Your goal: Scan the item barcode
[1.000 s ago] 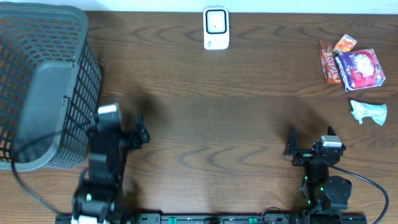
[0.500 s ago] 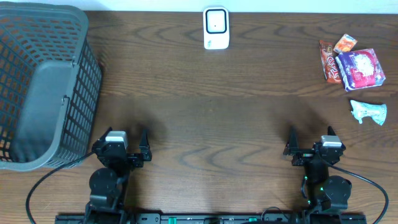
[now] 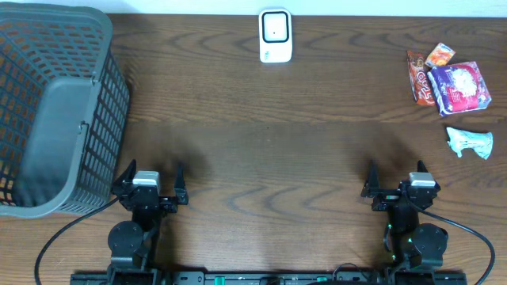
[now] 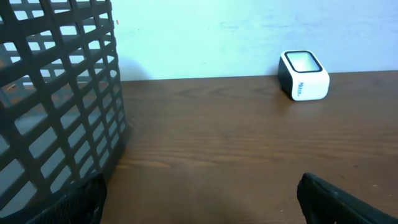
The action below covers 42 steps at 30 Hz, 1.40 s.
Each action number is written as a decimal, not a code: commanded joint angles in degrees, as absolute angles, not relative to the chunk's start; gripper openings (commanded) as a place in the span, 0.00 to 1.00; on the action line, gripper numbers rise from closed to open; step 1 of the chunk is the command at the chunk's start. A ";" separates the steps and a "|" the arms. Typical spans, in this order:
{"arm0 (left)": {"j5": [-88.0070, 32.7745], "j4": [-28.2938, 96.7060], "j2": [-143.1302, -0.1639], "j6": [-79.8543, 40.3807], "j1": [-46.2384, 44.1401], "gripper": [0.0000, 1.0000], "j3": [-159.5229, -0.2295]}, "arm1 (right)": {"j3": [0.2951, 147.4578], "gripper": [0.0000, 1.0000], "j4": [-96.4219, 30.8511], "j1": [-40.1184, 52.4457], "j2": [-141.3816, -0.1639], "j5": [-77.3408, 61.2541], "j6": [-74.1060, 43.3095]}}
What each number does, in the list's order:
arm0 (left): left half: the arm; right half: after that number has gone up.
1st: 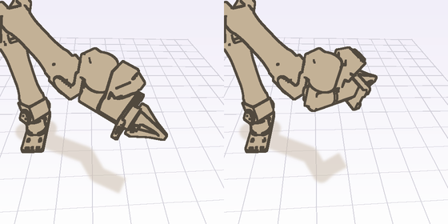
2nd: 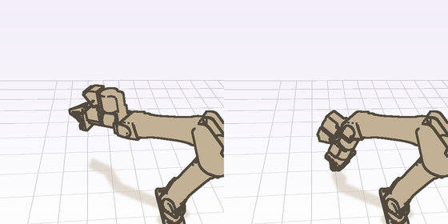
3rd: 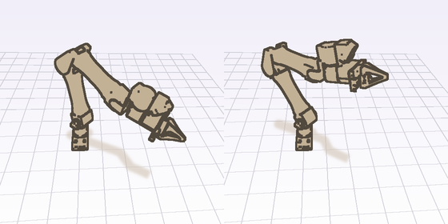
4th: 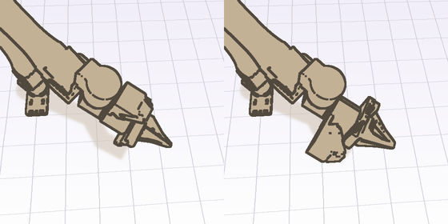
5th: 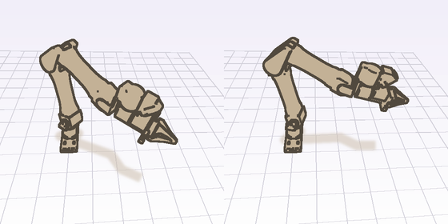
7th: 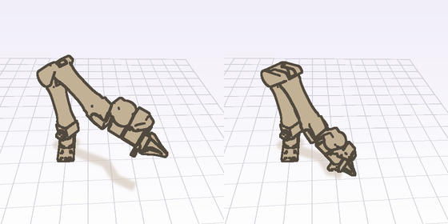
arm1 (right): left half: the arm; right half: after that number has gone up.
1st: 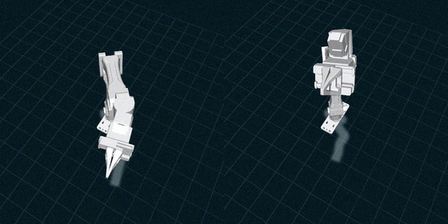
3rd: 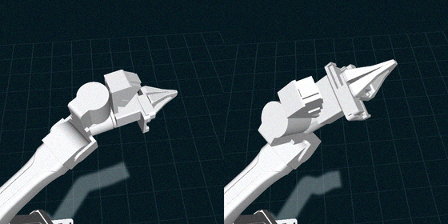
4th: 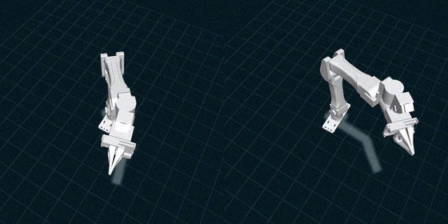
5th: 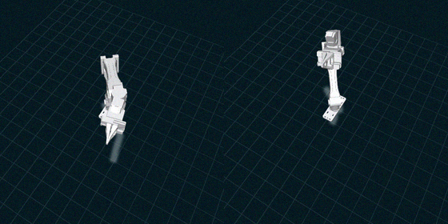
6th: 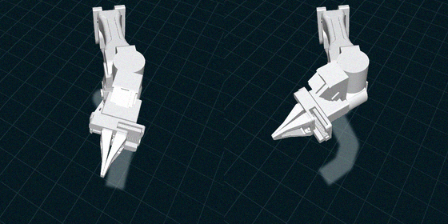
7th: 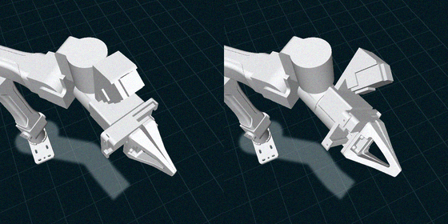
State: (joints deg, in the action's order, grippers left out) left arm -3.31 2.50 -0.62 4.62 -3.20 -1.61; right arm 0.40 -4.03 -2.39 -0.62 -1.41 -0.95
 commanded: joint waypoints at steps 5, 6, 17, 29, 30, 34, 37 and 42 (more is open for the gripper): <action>0.73 4.25 -0.08 -0.08 -2.90 0.98 -0.23 | 0.32 0.99 -4.27 -2.70 -0.30 -1.65 -0.36; 0.73 4.25 -0.08 -0.10 -2.90 0.98 -0.23 | 0.30 0.99 -4.29 -2.70 -0.30 -1.63 -0.36; -0.58 4.12 -0.08 -0.08 -2.92 0.98 -0.23 | 0.32 0.99 -4.27 -2.70 -0.30 -1.63 -0.36; -0.58 4.08 -0.23 -0.08 -2.92 0.98 -0.23 | 0.30 0.99 -4.27 -2.70 -0.30 -1.65 -0.34; -0.60 4.08 -0.23 -0.08 -2.92 0.98 -0.23 | 0.32 0.99 -4.29 -2.70 -0.30 -1.63 -0.34; -0.58 4.08 -0.23 -0.08 -2.92 0.98 -0.23 | 0.32 0.99 -4.27 -2.70 -0.30 -1.63 -0.36; -0.60 4.08 -0.23 -0.08 -2.92 0.98 -0.23 | 0.32 0.99 -4.27 -2.70 -0.30 -1.63 -0.36; -0.60 4.08 -0.23 -0.08 -2.92 0.98 -0.23 | 0.32 0.99 -4.27 -2.70 -0.30 -1.63 -0.36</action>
State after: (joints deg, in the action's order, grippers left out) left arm -1.39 2.50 -0.62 0.19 -3.18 -1.61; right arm 0.40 -4.03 -2.39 -0.62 -1.39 -0.95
